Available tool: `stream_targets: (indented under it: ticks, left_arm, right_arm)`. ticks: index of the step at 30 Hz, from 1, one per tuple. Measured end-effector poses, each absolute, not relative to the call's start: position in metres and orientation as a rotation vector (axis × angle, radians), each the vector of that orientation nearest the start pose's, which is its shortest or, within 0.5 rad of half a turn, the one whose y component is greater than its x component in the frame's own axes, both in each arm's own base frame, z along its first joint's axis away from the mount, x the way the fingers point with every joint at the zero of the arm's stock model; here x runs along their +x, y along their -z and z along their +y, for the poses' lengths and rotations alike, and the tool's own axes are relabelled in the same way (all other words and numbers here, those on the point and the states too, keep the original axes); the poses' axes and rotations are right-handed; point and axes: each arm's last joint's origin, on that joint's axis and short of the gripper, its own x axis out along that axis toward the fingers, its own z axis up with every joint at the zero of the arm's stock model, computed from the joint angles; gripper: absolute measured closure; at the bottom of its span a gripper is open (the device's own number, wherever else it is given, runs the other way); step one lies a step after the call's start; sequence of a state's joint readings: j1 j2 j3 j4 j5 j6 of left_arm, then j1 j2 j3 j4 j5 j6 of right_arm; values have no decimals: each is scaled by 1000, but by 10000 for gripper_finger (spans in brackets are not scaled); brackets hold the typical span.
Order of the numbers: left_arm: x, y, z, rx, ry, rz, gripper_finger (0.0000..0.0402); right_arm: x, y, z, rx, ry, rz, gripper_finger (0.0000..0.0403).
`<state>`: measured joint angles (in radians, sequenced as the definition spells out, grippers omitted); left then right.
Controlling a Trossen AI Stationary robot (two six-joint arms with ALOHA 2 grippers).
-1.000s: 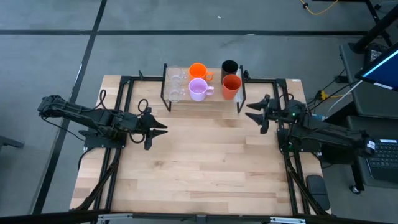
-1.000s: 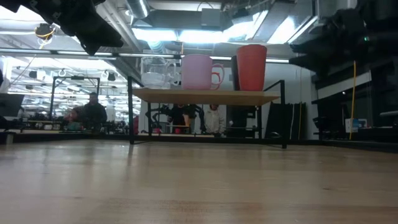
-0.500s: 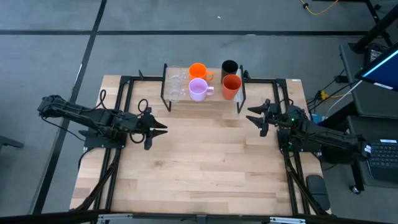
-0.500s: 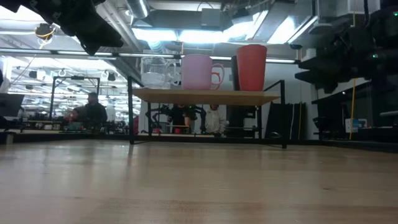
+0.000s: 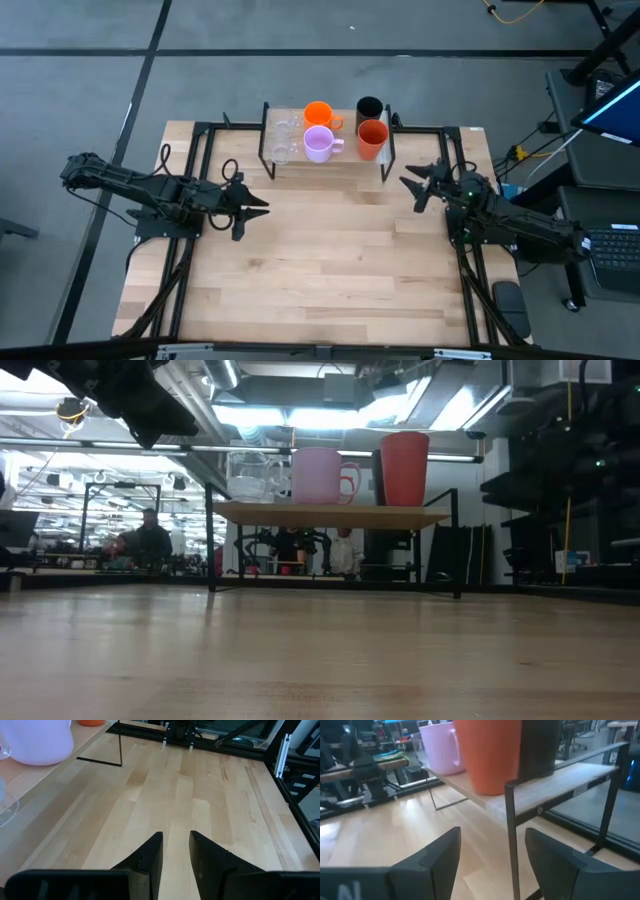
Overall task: Stack small to large cups/mugs on shelf
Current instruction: Return to Home Position
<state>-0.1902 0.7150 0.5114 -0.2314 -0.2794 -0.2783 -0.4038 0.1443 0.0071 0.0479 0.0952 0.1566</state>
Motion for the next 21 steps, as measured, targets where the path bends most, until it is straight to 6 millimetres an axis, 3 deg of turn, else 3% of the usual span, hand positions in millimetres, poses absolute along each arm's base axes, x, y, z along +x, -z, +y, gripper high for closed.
stream_targets:
  ticks: [9, 15, 21]
  left_arm:
    - [155, -251, -22, -162, -126, 362, 312]
    - [133, -273, -18, -102, -88, 197, 312]
    - [106, -281, -12, -97, -116, 116, 312]
  right_arm:
    - [97, -156, -41, 137, 383, 92, 179]
    - [97, -156, -41, 143, 383, 90, 179]
    - [97, -156, -41, 145, 384, 89, 179]
